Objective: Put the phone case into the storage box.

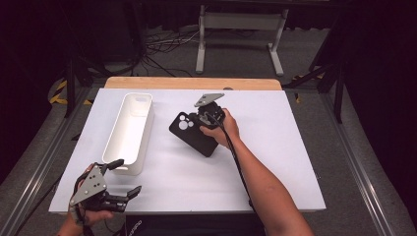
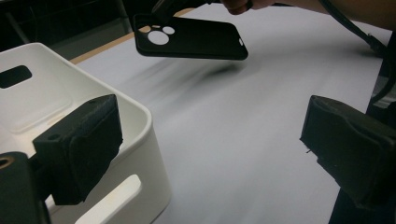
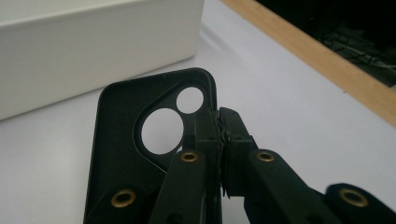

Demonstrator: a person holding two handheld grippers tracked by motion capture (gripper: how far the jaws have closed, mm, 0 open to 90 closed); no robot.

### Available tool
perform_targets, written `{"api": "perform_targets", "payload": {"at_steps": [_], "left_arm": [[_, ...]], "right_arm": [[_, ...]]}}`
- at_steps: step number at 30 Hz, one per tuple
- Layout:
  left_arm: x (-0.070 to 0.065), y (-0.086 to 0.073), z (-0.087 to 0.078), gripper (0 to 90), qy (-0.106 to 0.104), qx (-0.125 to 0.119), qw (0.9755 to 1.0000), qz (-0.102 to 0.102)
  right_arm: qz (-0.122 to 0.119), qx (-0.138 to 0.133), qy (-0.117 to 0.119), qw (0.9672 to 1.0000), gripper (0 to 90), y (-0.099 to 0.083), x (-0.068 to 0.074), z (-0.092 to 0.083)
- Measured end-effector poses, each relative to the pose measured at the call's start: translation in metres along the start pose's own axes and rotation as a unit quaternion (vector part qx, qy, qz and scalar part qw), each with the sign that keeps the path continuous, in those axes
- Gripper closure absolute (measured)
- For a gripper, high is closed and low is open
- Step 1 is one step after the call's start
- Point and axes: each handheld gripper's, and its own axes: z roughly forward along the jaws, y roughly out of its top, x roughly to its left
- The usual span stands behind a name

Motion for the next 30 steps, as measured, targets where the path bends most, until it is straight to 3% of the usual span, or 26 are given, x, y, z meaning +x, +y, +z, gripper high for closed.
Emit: {"api": "perform_targets", "payload": {"at_steps": [7,9,15,24,30], "left_arm": [[0.005,0.012,-0.001,7.7,0.004,-0.022,0.9995,-0.021],[0.005,0.019,-0.001,9.0,0.012,-0.028,0.9994,-0.019],[0.003,0.039,0.007,12.4,0.019,-0.034,0.9989,-0.025],[-0.011,0.068,0.048,13.8,0.01,-0.017,0.9995,-0.024],[-0.014,0.078,0.07,16.9,0.012,-0.013,0.9988,-0.045]], "right_arm": [[0.006,-0.059,-0.026,0.9979,88.2,-0.004,0.005,-0.029],[0.01,-0.076,-0.031,0.9965,88.1,-0.005,0.007,-0.037],[0.002,-0.102,-0.047,0.9937,88.2,-0.006,0.015,-0.051],[-0.005,-0.146,-0.06,0.9874,88.2,-0.01,0.033,-0.074],[-0.006,-0.172,-0.061,0.9831,88.2,-0.018,0.045,-0.086]]}}
